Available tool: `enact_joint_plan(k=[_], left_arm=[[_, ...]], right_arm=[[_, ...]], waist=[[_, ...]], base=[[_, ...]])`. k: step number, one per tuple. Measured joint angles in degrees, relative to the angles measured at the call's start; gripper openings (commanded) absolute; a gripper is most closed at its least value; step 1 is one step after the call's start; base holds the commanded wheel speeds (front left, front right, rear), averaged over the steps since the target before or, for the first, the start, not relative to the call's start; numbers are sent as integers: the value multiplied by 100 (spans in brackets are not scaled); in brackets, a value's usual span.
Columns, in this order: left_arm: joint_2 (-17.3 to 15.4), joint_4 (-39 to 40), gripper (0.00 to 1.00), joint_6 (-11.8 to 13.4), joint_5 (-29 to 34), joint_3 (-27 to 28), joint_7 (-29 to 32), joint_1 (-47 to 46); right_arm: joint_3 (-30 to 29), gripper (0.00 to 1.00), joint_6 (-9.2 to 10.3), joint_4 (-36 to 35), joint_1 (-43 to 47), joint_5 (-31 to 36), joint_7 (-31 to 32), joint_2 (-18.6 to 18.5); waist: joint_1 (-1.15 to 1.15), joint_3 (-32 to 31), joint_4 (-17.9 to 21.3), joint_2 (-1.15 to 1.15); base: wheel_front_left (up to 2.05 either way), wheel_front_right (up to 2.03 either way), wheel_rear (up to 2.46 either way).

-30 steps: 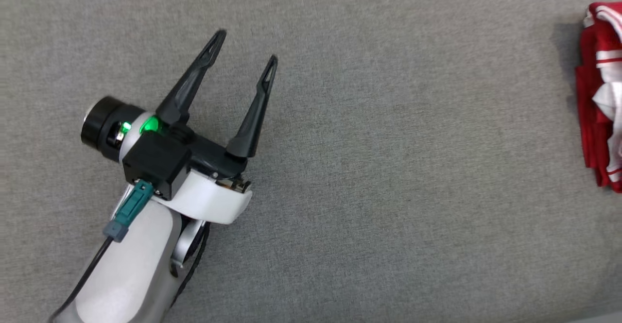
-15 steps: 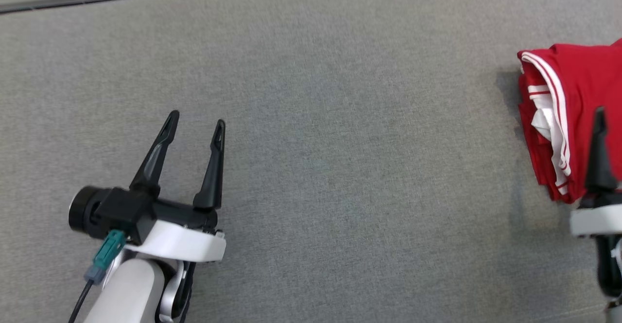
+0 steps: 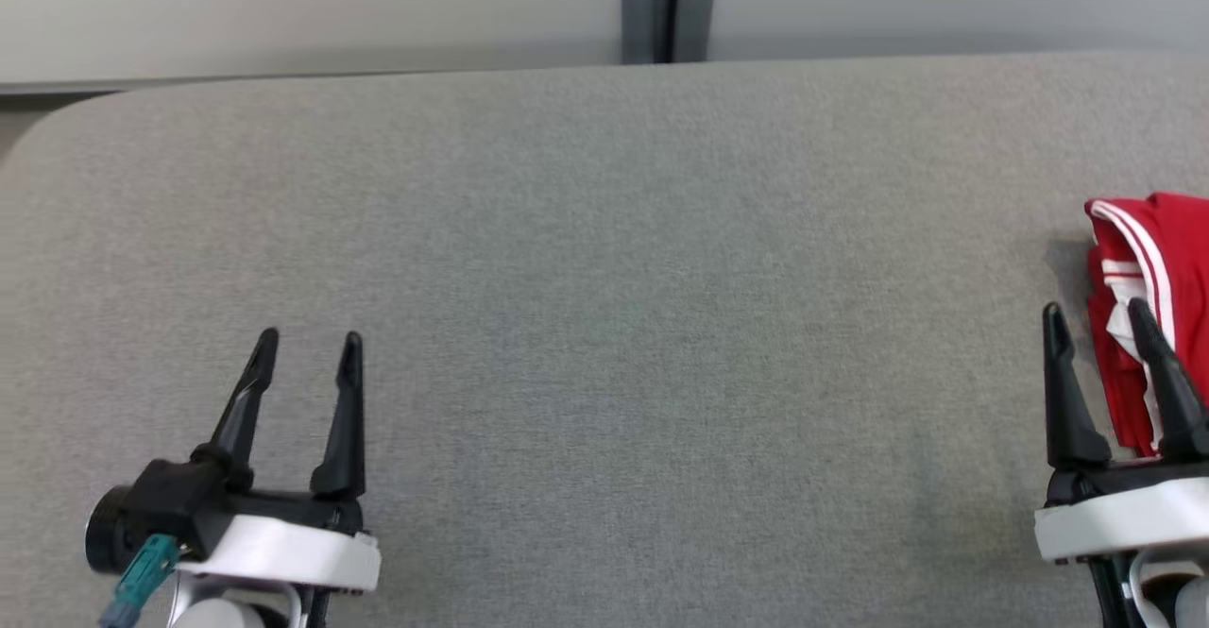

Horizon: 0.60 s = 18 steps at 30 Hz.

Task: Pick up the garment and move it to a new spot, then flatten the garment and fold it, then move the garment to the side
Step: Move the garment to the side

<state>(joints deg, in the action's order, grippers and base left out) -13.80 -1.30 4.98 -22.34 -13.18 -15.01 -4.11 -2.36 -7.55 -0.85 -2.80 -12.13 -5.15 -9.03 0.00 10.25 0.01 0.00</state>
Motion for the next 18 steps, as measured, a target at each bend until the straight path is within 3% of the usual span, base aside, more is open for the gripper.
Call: enact_joint_plan(k=[6,18], left_arm=[[-160,-76,100,-89,-76,123,-8,383],[-325,-120,100,14,-137,229,37,1053]], right_arm=[[74,100,0,-127,366,13,176,-11],[188,100,0,-236,1011,-79,448,-82]], waist=[[0,-450,-126,0],[0,-1184,-16,0]], base=[[0,0,0],[0,0,0]])
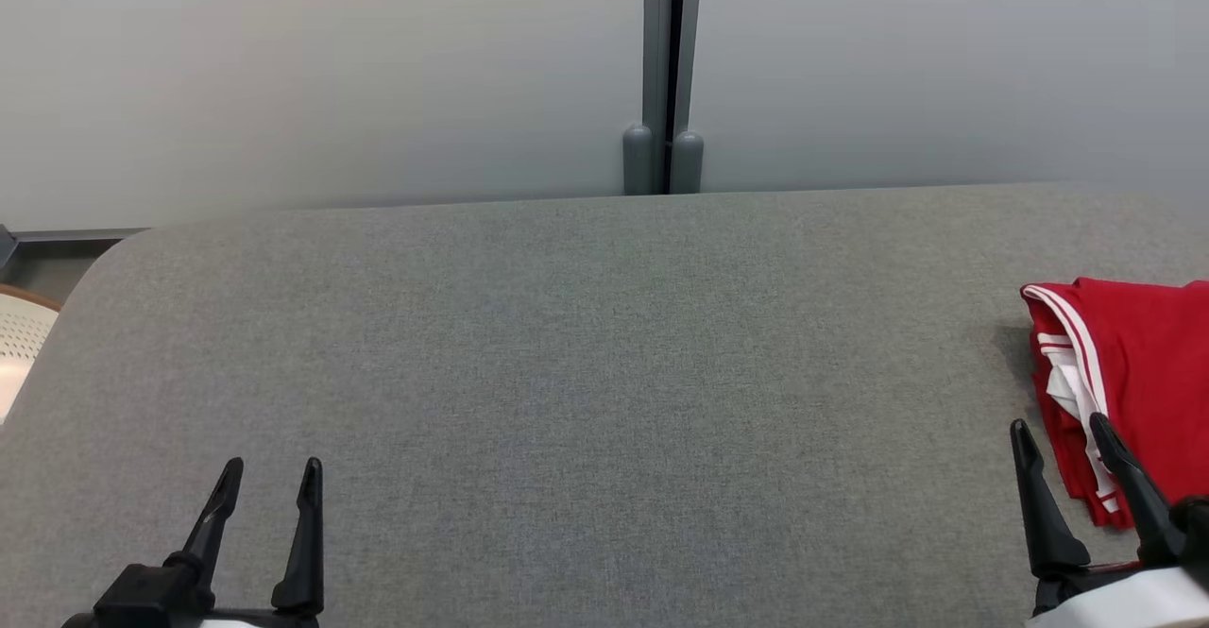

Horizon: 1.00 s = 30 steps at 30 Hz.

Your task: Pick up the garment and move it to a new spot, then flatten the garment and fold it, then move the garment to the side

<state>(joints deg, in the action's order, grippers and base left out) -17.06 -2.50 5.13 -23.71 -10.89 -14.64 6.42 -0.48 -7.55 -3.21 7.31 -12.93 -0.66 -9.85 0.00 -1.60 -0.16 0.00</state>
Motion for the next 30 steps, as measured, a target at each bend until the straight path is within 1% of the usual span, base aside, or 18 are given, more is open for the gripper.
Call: enact_joint_plan(k=[6,30], left_arm=[[-33,7,100,75,0,-24,110,129],[-56,167,100,281,41,-123,252,132]], right_arm=[[-38,100,0,-78,107,-13,52,9],[-97,100,0,-116,176,-15,58,62]], waist=[[0,-122,-7,0],[0,-102,-7,0]], base=[[0,0,0],[0,0,0]])
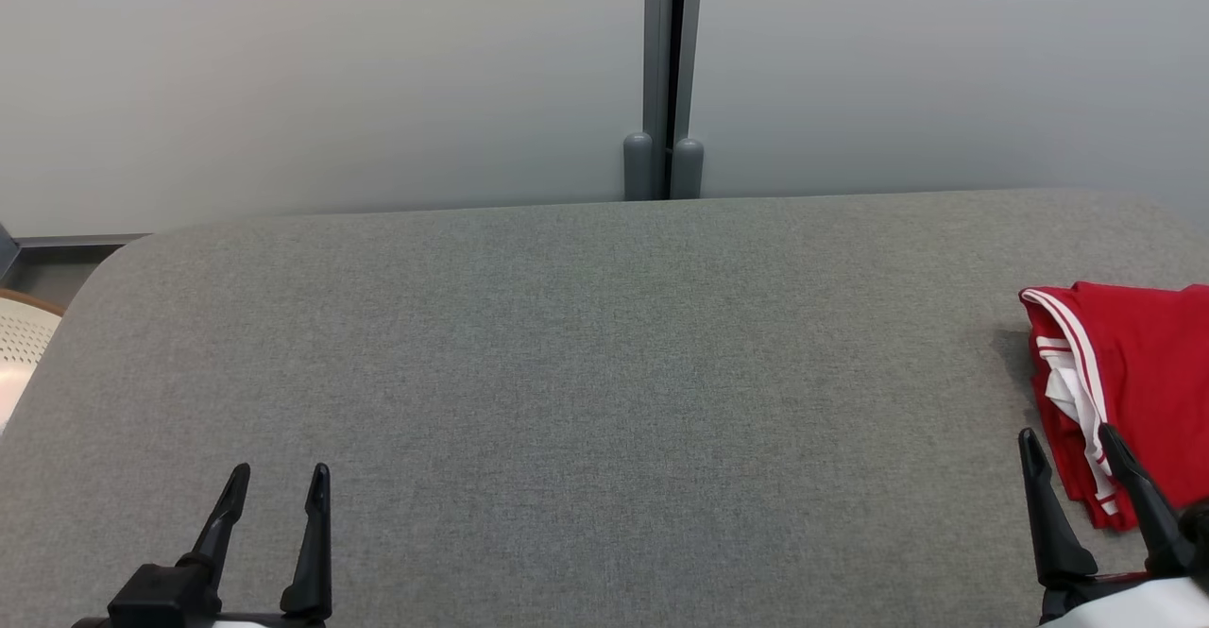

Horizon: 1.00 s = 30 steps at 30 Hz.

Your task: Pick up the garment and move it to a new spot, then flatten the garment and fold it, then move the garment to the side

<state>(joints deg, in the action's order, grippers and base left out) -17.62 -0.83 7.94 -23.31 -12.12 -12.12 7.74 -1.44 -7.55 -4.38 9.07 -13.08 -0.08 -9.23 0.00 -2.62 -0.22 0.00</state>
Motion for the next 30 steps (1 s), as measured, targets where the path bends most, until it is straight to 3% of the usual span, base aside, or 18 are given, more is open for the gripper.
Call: enact_joint_plan(k=[7,8,30], left_arm=[[2,26,100,52,-9,-12,27,1],[2,37,0,54,-14,-15,25,1],[408,-430,0,-334,-1806,314,442,-180]], right_arm=[[2,100,0,-14,-2,0,-10,-2],[7,0,0,-23,-3,2,-10,-9],[-43,0,0,563,-239,-2012,119,193]], waist=[[0,18,7,0],[0,31,9,0],[0,74,11,0]], base=[[0,0,0],[0,0,0],[0,0,0]])
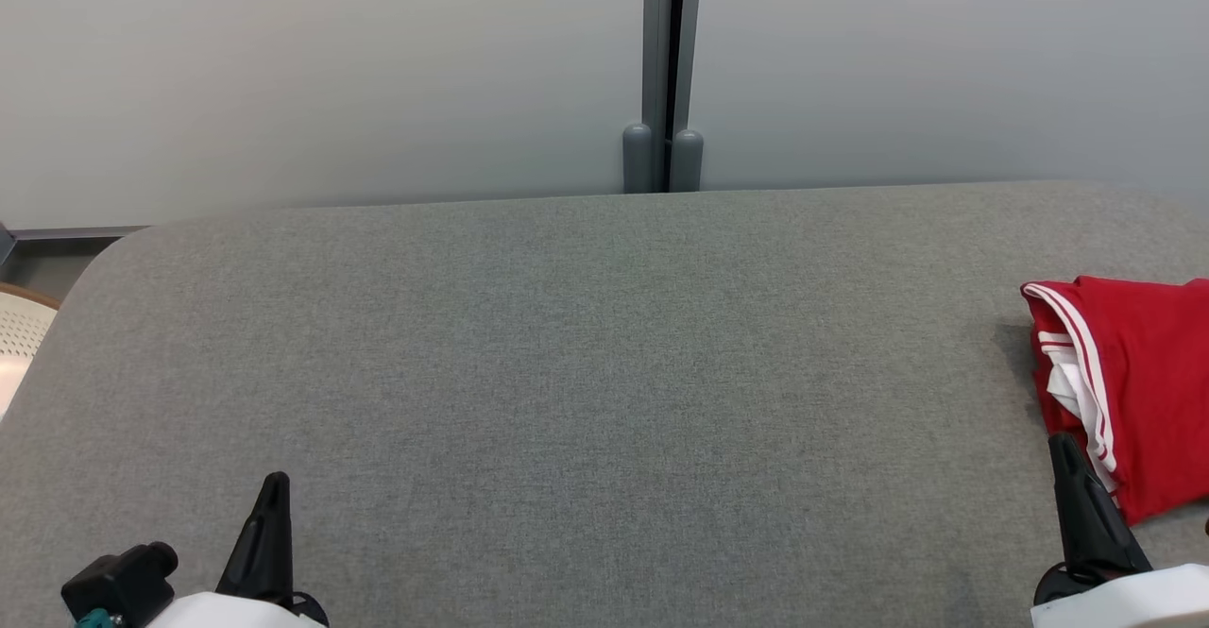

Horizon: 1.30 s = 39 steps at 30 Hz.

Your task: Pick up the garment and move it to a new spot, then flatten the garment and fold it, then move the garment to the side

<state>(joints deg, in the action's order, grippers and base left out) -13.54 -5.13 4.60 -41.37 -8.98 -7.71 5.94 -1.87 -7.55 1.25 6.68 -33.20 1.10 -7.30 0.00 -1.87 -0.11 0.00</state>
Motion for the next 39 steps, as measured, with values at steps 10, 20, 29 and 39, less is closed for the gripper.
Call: enact_joint_plan(k=[10,20,29,39], left_arm=[[143,-141,0,-174,-769,185,171,-187],[243,-257,0,-322,-1436,363,335,-318],[343,-330,0,-433,-1930,492,466,-417],[447,-428,0,-561,-2479,645,602,-532]], right_arm=[[-68,0,0,188,-190,-851,67,58],[-118,0,0,354,-343,-1622,136,102],[-145,0,0,476,-463,-2179,177,140],[-187,0,0,600,-582,-2820,236,197]], waist=[[0,19,1,0],[0,39,2,0],[0,55,3,0],[0,74,4,0]], base=[[0,0,0],[0,0,0],[0,0,0],[0,0,0]])
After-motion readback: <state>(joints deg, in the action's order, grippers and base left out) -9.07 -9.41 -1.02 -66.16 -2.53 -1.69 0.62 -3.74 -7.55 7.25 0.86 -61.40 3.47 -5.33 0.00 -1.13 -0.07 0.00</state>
